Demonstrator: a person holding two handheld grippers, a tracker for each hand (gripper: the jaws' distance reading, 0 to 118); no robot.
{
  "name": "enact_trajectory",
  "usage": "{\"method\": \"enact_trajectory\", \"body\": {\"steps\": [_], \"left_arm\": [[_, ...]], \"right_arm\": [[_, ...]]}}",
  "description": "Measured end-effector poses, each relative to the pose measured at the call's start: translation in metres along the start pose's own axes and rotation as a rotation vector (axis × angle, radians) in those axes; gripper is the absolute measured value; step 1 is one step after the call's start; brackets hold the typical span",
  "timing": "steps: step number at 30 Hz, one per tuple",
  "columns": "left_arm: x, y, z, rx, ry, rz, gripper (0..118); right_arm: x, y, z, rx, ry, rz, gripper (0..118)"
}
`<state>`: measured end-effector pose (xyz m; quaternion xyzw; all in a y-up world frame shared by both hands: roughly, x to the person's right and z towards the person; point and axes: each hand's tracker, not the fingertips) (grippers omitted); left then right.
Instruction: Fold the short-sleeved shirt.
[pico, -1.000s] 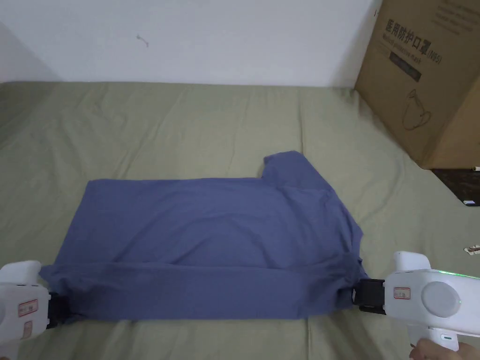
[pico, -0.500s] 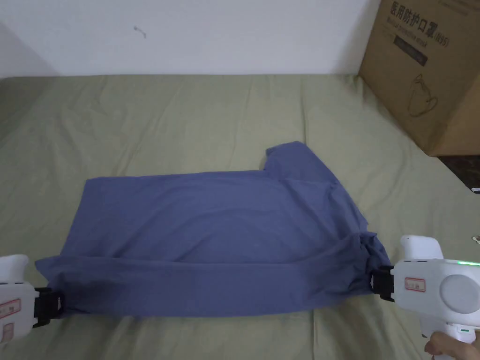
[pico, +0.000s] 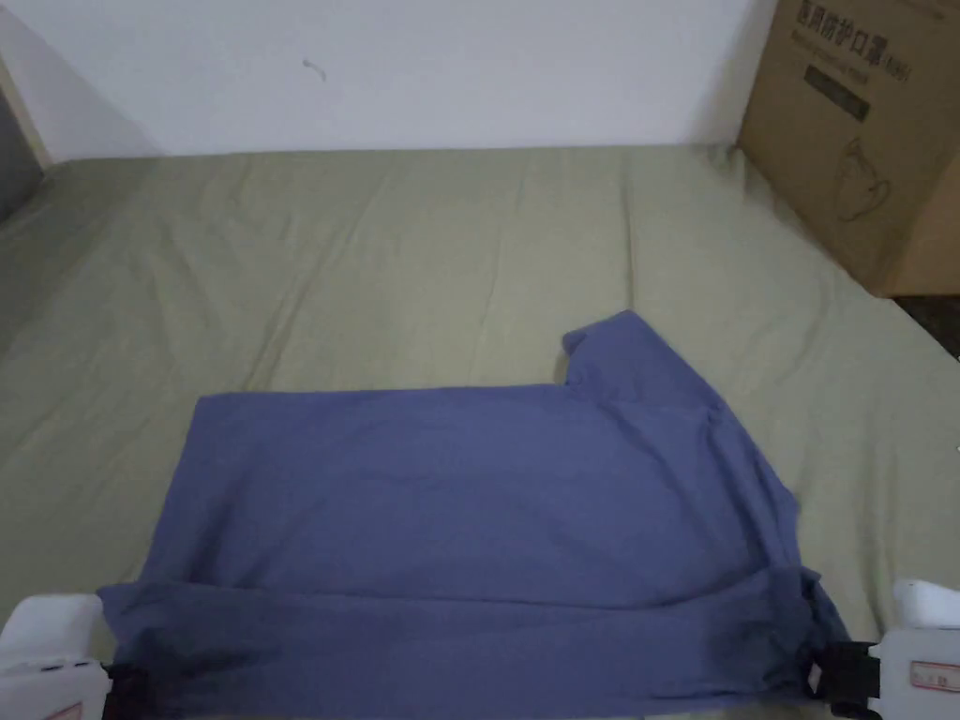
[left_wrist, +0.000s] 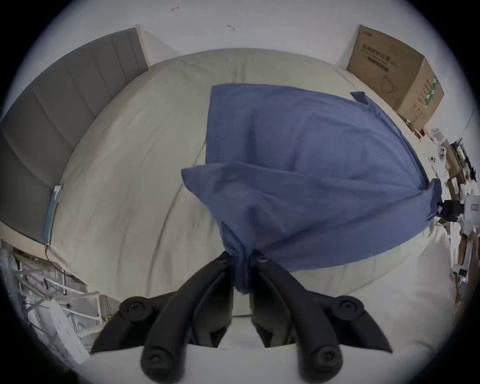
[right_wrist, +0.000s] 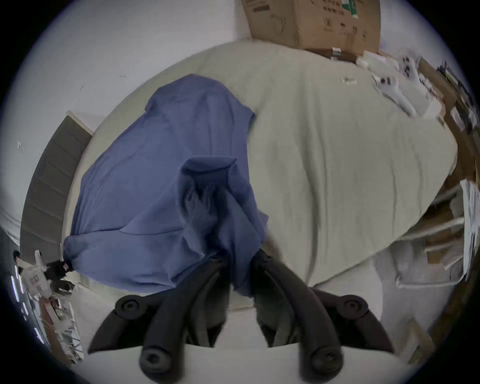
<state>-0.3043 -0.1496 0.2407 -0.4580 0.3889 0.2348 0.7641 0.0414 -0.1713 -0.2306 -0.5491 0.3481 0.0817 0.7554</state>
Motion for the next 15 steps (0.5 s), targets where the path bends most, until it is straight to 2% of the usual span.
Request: {"method": "enact_trajectory", "body": {"steps": [1, 2, 3, 4, 7, 8, 9, 10, 11, 12, 15], "left_arm": [[-0.001, -0.002, -0.001, -0.014, 0.007, 0.009, 39], [0.0, -0.003, -0.001, -0.041, 0.026, -0.008, 61], [0.0, -0.004, 0.0, -0.031, 0.045, -0.029, 92], [-0.001, -0.005, 0.003, -0.02, 0.062, -0.043, 101], [-0.004, 0.007, 0.02, 0.049, 0.04, 0.013, 99], [-0.005, 0.012, 0.025, 0.069, 0.024, 0.03, 96], [-0.002, 0.019, 0.031, 0.098, -0.007, 0.038, 79], [0.0, 0.027, 0.038, 0.131, -0.054, 0.046, 53], [0.003, 0.034, 0.041, 0.157, -0.088, 0.047, 22], [0.006, 0.04, 0.041, 0.173, -0.099, 0.041, 0], [0.019, 0.06, 0.029, 0.175, -0.073, 0.034, 0]], "right_arm": [[-0.002, 0.0, 0.003, -0.002, -0.008, 0.006, 48], [-0.004, -0.001, 0.008, 0.017, -0.026, 0.021, 73], [-0.005, 0.001, 0.012, 0.033, -0.04, 0.032, 91], [-0.006, 0.004, 0.018, 0.041, -0.048, 0.038, 90], [-0.014, 0.021, 0.043, 0.121, -0.065, 0.062, 90], [-0.017, 0.027, 0.048, 0.133, -0.061, 0.071, 90], [-0.022, 0.036, 0.053, 0.149, -0.046, 0.086, 83], [-0.028, 0.047, 0.056, 0.174, -0.019, 0.11, 66], [-0.032, 0.056, 0.057, 0.182, -0.016, 0.128, 33], [-0.038, 0.063, 0.057, 0.196, -0.02, 0.143, 0], [-0.047, 0.09, 0.038, 0.203, -0.022, 0.136, 0]]}}
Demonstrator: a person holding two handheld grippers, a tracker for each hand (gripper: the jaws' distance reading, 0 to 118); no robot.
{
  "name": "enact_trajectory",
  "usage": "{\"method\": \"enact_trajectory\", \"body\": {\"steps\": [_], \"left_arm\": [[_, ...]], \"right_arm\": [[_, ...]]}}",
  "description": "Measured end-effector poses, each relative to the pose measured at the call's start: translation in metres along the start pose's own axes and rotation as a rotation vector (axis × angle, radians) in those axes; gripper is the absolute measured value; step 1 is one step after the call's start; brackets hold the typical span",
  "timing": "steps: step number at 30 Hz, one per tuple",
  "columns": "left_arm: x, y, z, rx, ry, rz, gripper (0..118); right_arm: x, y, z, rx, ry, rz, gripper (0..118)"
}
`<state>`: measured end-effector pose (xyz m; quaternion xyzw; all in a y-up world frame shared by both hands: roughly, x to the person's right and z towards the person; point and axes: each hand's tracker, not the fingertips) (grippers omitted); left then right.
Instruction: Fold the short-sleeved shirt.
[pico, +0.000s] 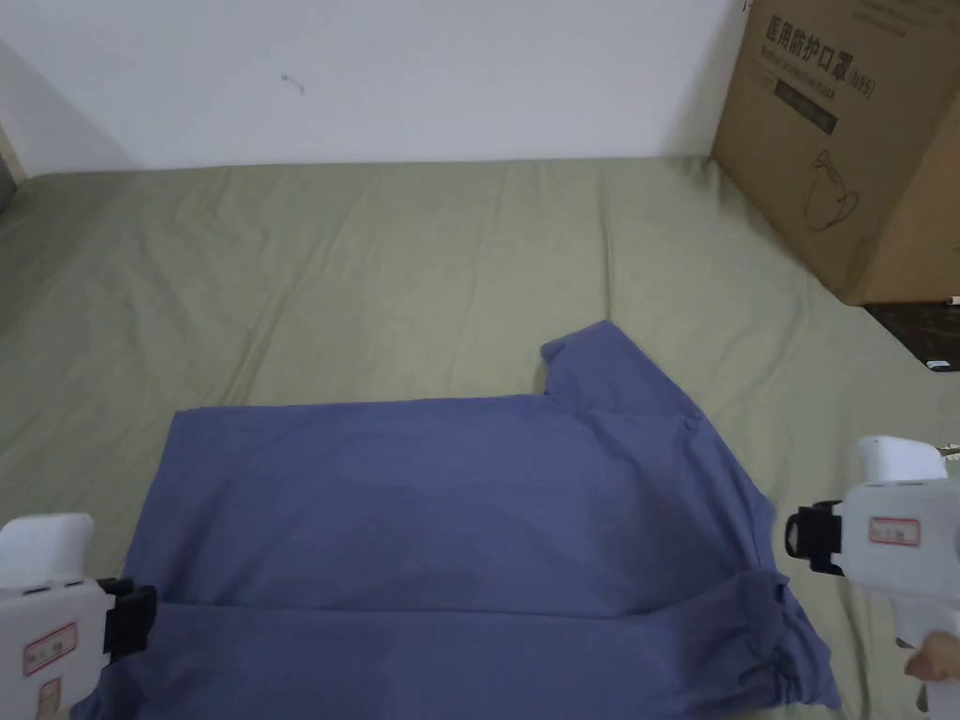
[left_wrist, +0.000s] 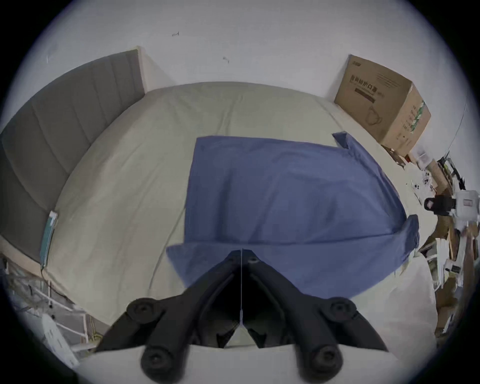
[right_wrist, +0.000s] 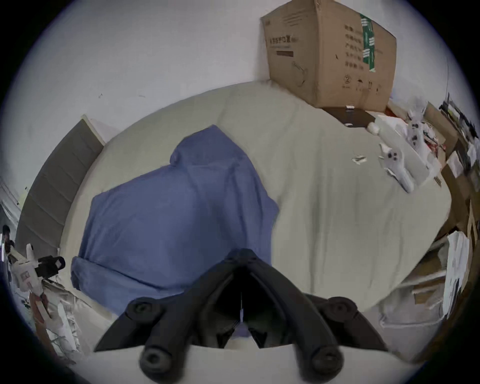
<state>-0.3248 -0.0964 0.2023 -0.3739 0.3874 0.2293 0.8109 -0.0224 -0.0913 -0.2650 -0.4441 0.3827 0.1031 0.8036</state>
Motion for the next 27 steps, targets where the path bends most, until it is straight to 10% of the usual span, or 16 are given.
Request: {"method": "enact_trajectory", "body": {"steps": [8, 11, 12, 24, 27], "left_arm": [[0.009, 0.048, -0.036, 0.009, -0.038, 0.022, 0], [0.01, 0.067, -0.053, 0.009, -0.053, 0.04, 0], [0.009, 0.072, -0.059, 0.006, -0.054, 0.041, 0], [0.017, 0.1, -0.123, -0.081, -0.025, 0.018, 0], [0.014, 0.098, -0.128, -0.09, -0.02, 0.037, 0]], "right_arm": [[-0.015, 0.064, -0.068, -0.037, 0.056, 0.005, 0], [-0.02, 0.105, -0.106, -0.051, 0.021, 0.065, 78], [-0.02, 0.115, -0.12, -0.062, 0.021, 0.084, 85], [-0.014, 0.172, -0.261, -0.241, -0.078, 0.128, 70], [-0.025, 0.163, -0.24, -0.158, -0.094, 0.212, 0]]}}
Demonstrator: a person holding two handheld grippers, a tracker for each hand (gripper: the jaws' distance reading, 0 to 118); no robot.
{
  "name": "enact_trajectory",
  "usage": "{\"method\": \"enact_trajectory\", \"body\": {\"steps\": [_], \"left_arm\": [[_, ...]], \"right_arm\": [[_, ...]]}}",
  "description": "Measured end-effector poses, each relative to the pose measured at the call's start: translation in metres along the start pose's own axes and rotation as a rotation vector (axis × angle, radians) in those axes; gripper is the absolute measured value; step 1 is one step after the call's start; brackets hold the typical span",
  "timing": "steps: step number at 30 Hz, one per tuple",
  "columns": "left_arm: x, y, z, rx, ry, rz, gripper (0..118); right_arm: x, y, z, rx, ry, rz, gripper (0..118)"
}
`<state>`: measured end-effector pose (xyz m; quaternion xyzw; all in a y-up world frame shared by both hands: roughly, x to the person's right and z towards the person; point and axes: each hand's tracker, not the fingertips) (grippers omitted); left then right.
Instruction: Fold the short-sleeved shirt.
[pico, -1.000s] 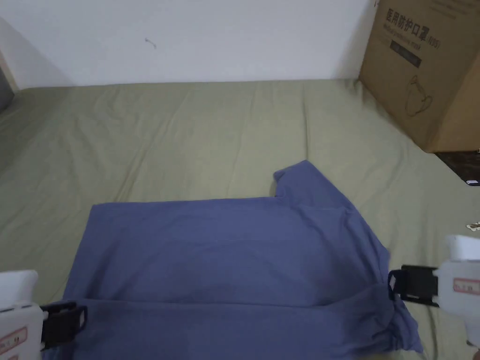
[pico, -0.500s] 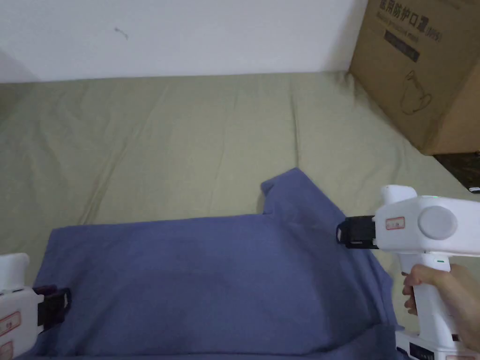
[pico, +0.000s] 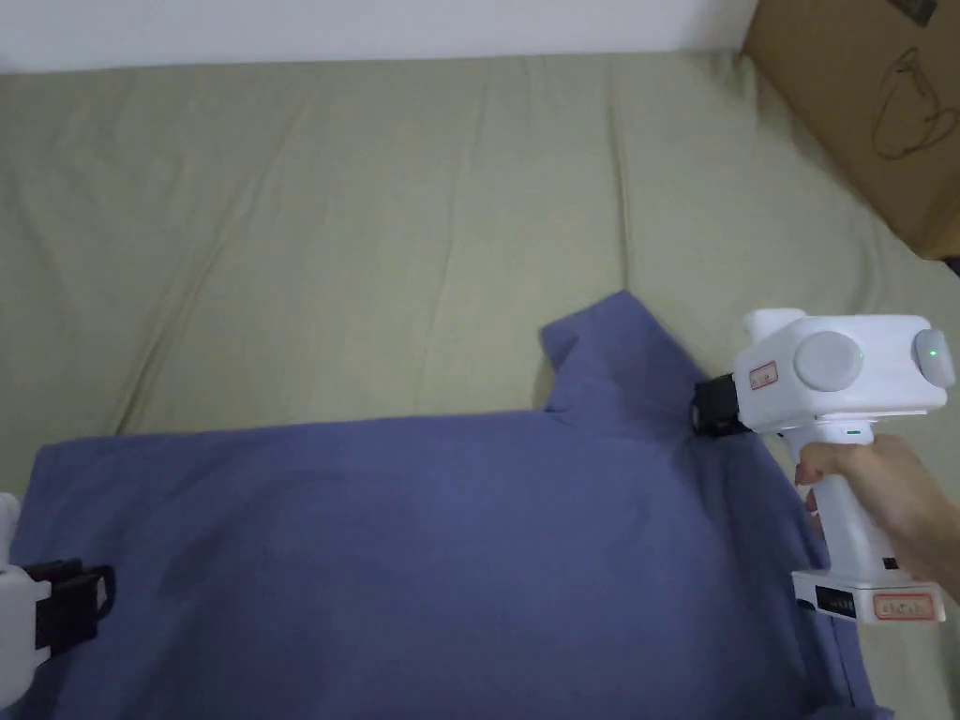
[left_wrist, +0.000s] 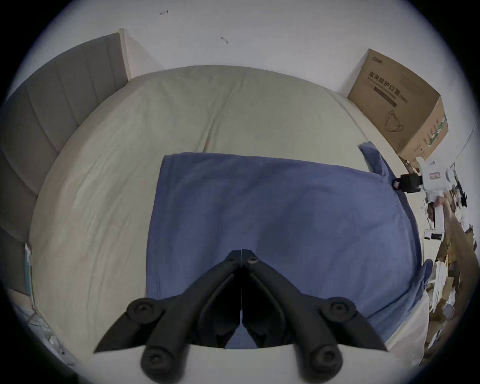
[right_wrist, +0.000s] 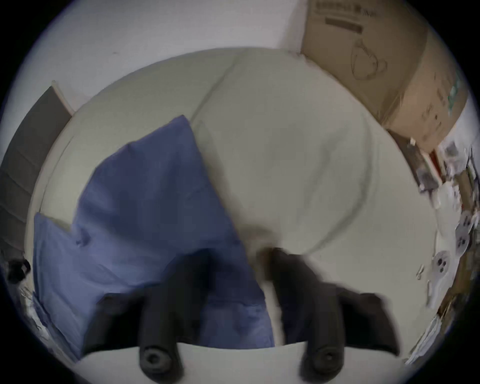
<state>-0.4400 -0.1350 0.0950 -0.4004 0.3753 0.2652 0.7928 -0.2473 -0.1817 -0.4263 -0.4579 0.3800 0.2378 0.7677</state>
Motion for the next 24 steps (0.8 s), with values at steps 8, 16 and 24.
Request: {"method": "enact_trajectory", "body": {"steps": [8, 16, 24], "left_arm": [[-0.017, 0.013, -0.004, 0.041, 0.0, 0.03, 0], [-0.054, 0.081, -0.054, 0.033, 0.069, 0.068, 102], [-0.065, 0.103, -0.121, -0.093, 0.126, 0.119, 65]], "right_arm": [[0.004, 0.006, 0.011, -0.009, 0.037, -0.039, 0], [0.011, 0.008, 0.015, -0.002, 0.067, -0.081, 0], [0.003, 0.006, 0.015, -0.01, 0.055, -0.052, 0]]}}
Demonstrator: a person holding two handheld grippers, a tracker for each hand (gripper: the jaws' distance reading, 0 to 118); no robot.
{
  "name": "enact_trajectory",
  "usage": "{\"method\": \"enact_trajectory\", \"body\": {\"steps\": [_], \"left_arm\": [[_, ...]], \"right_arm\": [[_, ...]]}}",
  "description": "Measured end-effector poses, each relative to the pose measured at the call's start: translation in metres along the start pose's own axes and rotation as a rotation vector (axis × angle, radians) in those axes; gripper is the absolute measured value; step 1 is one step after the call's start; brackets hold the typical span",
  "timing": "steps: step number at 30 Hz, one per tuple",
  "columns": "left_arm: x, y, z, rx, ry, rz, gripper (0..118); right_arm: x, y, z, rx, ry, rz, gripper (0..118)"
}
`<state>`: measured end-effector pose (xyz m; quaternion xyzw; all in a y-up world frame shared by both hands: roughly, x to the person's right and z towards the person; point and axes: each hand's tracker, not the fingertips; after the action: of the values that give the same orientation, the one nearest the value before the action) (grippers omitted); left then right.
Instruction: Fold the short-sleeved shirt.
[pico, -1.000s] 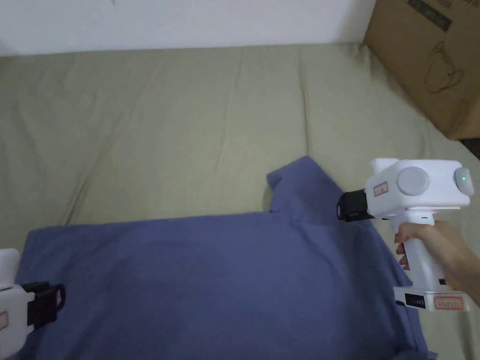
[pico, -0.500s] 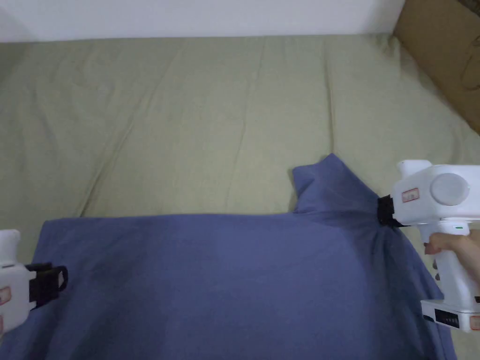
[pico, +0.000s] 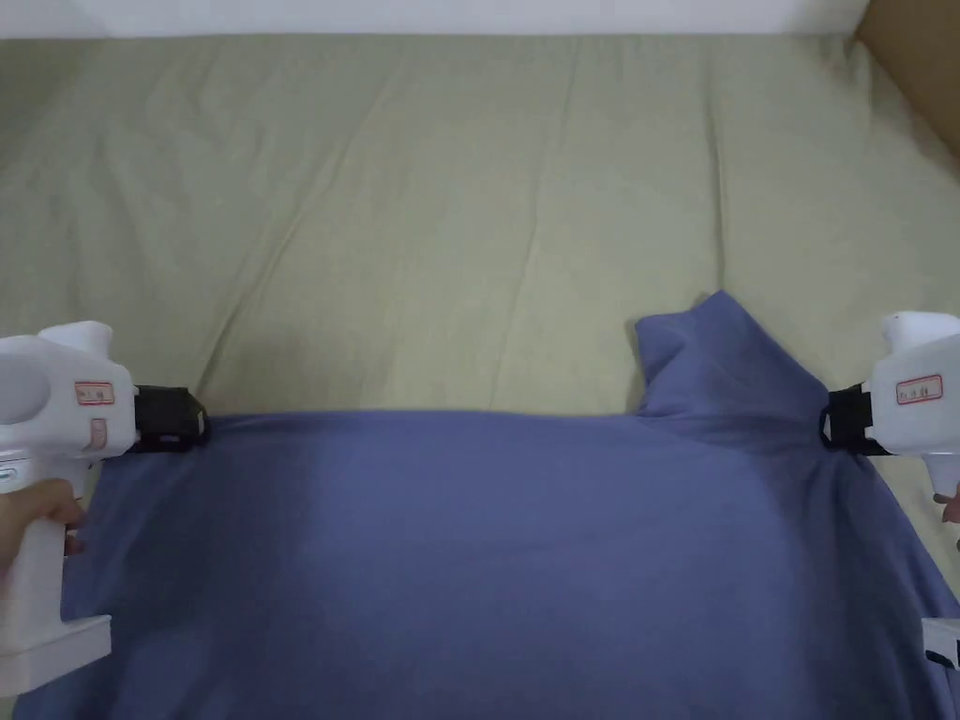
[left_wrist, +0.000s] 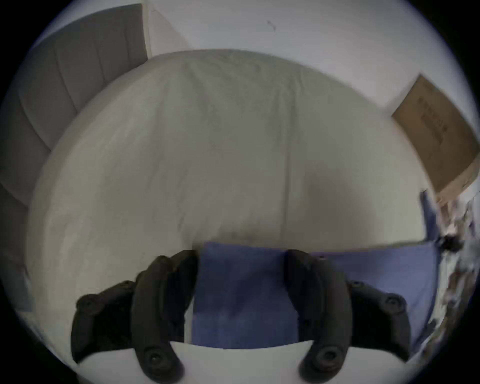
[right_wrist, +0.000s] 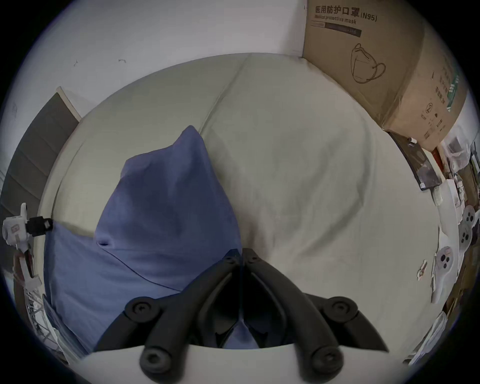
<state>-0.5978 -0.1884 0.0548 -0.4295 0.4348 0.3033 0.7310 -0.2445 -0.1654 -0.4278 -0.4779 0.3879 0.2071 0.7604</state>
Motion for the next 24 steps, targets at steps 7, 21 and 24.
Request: {"method": "enact_trajectory", "body": {"steps": [7, 21, 24], "left_arm": [[0.009, -0.002, 0.039, 0.064, -0.033, -0.062, 2], [-0.012, -0.075, 0.203, 0.255, -0.074, -0.11, 2], [-0.022, -0.114, 0.228, 0.258, -0.076, -0.12, 2]], "right_arm": [[-0.002, 0.001, 0.032, 0.036, 0.035, -0.028, 0], [0.004, -0.074, 0.188, 0.201, 0.091, 0.024, 0], [0.009, -0.119, 0.212, 0.201, 0.098, 0.019, 0]]}}
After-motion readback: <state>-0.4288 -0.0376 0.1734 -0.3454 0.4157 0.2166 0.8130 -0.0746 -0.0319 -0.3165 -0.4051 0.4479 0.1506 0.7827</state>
